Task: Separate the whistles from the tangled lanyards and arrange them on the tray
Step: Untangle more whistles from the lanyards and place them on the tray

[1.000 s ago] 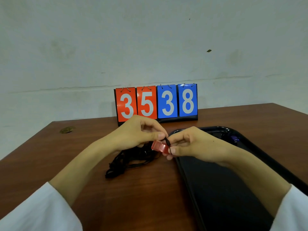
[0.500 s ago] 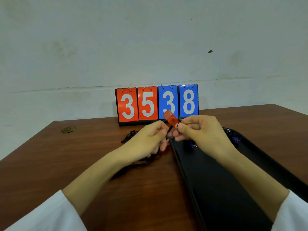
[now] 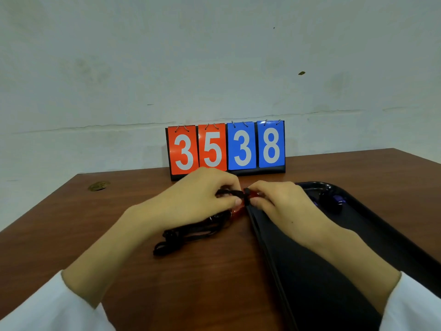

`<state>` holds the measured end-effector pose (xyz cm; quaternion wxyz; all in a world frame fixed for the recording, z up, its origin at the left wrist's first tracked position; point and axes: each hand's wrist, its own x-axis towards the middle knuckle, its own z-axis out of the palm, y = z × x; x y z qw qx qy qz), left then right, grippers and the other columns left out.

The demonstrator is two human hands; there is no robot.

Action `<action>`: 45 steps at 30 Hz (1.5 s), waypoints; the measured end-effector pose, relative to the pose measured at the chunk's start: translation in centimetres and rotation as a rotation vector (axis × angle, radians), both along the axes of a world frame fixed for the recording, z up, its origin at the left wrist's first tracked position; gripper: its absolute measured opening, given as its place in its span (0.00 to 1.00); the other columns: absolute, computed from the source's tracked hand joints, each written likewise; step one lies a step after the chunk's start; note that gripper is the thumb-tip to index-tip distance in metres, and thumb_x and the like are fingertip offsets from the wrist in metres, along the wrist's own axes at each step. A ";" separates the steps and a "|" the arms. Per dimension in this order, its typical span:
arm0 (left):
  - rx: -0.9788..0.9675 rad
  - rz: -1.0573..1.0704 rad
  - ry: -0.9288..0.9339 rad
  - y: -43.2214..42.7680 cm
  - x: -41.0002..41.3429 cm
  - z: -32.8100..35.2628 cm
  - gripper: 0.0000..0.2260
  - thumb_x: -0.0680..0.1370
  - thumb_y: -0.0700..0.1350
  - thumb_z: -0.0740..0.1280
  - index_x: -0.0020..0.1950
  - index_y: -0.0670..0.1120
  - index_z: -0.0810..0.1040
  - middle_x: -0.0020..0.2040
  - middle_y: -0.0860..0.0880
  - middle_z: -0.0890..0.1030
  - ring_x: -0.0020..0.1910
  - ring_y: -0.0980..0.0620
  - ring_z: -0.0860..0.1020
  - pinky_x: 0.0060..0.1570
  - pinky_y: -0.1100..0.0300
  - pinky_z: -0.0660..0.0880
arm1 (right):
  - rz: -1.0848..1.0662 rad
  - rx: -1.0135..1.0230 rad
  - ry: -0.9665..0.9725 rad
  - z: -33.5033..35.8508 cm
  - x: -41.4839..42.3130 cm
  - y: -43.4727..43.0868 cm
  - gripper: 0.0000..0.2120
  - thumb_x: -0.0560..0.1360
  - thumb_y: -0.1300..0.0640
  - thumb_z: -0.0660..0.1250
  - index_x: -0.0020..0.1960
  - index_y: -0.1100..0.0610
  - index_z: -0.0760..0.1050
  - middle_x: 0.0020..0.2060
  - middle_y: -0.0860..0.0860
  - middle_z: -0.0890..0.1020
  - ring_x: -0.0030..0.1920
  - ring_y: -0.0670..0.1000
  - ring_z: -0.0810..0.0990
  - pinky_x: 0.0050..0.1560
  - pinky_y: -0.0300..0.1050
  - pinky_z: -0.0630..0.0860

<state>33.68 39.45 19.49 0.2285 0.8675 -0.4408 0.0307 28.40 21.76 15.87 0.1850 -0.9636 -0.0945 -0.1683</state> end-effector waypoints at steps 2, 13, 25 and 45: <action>-0.031 0.001 0.010 0.3 0.4 0.2 0.04 0.75 0.49 0.68 0.47 0.51 0.81 0.41 0.56 0.82 0.42 0.62 0.78 0.47 0.65 0.76 | 0.069 -0.016 0.018 -0.1 0.0 0.3 0.12 0.78 0.53 0.60 0.61 0.52 0.73 0.51 0.47 0.80 0.50 0.43 0.77 0.52 0.35 0.72; -0.247 0.004 0.108 1.1 2.1 -0.2 0.02 0.75 0.47 0.68 0.44 0.49 0.78 0.38 0.50 0.81 0.35 0.60 0.79 0.42 0.69 0.76 | 0.258 0.138 -0.027 -0.5 -0.2 0.9 0.10 0.76 0.55 0.64 0.56 0.53 0.75 0.46 0.43 0.81 0.45 0.36 0.78 0.48 0.26 0.72; -0.303 0.031 0.402 -0.3 1.3 -1.8 0.12 0.80 0.48 0.58 0.40 0.47 0.76 0.23 0.53 0.73 0.19 0.60 0.65 0.22 0.69 0.62 | 0.169 0.615 -0.052 0.7 -0.4 0.8 0.08 0.76 0.59 0.63 0.53 0.55 0.77 0.41 0.48 0.84 0.41 0.42 0.83 0.47 0.34 0.78; -0.066 0.007 0.179 -0.3 0.9 -1.4 0.10 0.76 0.54 0.64 0.40 0.50 0.78 0.29 0.54 0.78 0.31 0.60 0.76 0.39 0.66 0.74 | -0.052 -0.005 0.001 -0.8 0.2 0.0 0.11 0.78 0.51 0.61 0.58 0.53 0.73 0.47 0.49 0.81 0.47 0.47 0.78 0.50 0.42 0.76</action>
